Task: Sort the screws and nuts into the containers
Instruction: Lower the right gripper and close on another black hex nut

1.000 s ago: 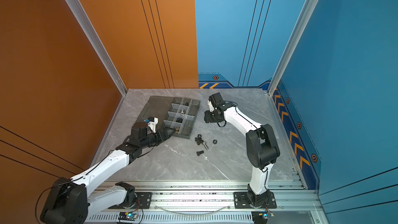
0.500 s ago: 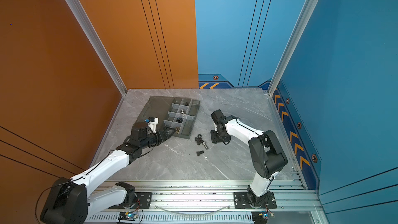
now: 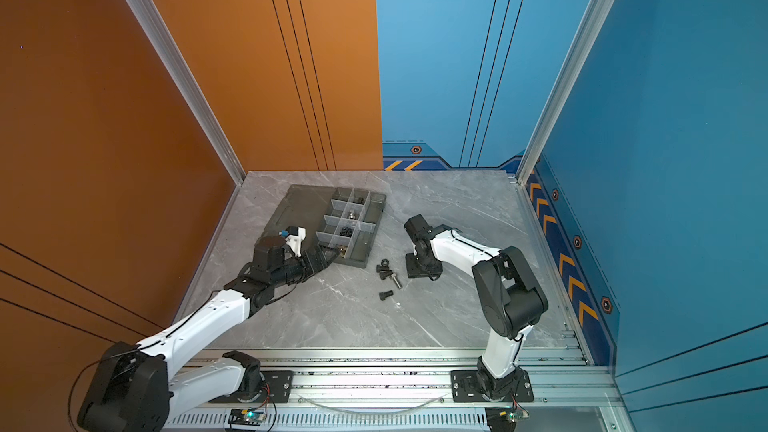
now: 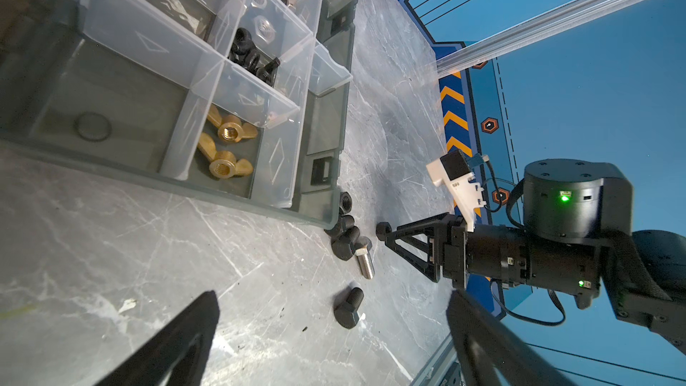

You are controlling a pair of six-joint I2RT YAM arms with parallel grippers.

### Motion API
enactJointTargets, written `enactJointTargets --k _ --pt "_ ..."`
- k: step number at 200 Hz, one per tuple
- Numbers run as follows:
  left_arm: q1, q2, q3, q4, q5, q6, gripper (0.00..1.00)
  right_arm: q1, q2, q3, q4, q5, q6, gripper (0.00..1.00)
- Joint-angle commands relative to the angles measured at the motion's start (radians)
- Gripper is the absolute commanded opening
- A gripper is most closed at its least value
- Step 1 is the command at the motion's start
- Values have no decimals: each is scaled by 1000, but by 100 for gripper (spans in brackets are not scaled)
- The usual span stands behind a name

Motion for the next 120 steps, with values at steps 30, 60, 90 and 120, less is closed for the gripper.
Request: enactJointTargets --k 30,60,90,120 --pt "-8 -3 -15 14 -11 9 98 16 39 8 33 27 30 45" --pt "-6 -9 -14 15 -9 9 98 23 60 13 35 35 29 41" --pt "-3 -8 -14 13 -7 10 98 30 79 18 38 44 27 40" --pt "-4 -6 -16 18 -7 10 98 35 93 23 33 67 26 40"
